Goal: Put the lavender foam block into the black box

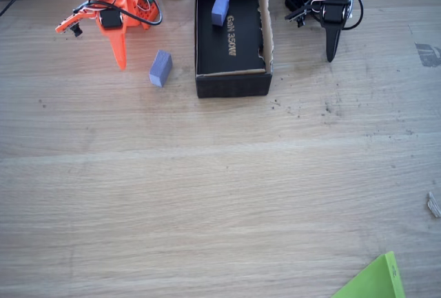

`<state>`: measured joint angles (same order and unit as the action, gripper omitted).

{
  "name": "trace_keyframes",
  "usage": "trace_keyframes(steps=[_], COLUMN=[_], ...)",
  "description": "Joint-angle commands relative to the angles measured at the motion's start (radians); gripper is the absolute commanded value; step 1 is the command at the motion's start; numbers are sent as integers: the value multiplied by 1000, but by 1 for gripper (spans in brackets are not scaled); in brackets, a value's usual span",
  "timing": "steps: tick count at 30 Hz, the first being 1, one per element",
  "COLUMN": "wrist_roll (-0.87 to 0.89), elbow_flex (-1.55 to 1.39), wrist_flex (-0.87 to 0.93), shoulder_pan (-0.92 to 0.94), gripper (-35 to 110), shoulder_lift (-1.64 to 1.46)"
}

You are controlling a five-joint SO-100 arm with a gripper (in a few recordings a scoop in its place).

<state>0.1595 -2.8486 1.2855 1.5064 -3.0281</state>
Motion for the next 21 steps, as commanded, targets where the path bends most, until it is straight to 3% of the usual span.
trace_keyframes(steps=[1,16,21], wrist_roll=[41,43,132], elbow_flex=[-3,-3,-3], wrist_flex=[21,21,23], shoulder_pan=[-86,-55,-71], gripper=[0,1,0], shoulder_lift=[-11,-11,-11])
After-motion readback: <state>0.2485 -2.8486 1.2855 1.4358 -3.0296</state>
